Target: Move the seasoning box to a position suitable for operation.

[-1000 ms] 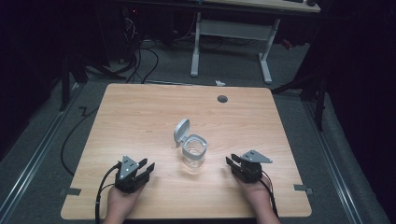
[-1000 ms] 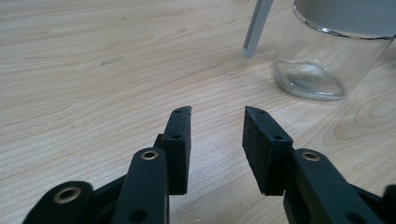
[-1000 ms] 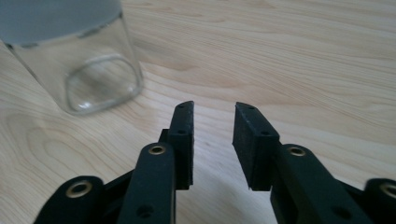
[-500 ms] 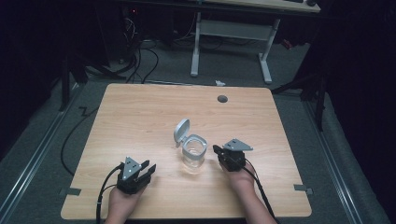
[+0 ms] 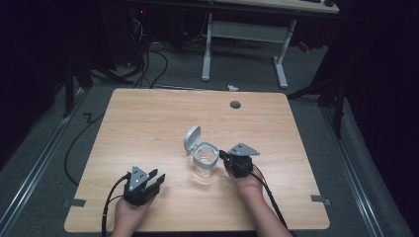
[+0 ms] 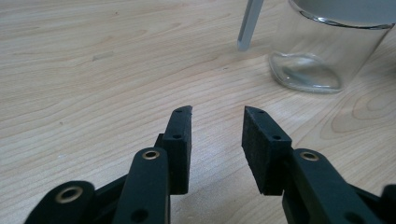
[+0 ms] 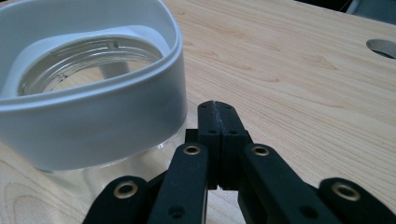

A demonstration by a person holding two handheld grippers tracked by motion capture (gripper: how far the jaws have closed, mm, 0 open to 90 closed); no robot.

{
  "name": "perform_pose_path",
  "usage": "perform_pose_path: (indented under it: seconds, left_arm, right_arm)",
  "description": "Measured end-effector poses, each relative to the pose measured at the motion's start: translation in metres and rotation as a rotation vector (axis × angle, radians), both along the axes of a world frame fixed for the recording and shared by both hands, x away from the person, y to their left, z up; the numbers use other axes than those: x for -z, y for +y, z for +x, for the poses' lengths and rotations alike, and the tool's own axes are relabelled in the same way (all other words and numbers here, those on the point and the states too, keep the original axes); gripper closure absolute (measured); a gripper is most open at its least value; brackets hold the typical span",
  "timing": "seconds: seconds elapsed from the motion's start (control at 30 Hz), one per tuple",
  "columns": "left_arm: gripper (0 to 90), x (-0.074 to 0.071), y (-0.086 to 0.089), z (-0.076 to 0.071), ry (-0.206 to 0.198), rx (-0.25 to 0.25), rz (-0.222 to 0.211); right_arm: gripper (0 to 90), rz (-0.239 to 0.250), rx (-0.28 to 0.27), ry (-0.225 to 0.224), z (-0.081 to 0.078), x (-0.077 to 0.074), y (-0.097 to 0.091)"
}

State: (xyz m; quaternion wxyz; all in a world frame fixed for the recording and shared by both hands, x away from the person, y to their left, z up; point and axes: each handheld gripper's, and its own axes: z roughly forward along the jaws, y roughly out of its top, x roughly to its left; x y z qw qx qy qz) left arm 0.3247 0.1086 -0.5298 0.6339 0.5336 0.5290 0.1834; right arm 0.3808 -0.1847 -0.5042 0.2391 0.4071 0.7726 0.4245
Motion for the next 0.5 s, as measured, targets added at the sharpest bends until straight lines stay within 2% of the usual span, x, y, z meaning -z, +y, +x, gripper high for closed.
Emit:
perform_pose_path:
  seconds: [0.5]
  left_arm:
    - [59.8,0.001,-0.002,0.001,0.001,-0.004,0.003]
  right_arm:
    - [90.0,-0.004,-0.034,-0.016,-0.013,-0.003,0.003]
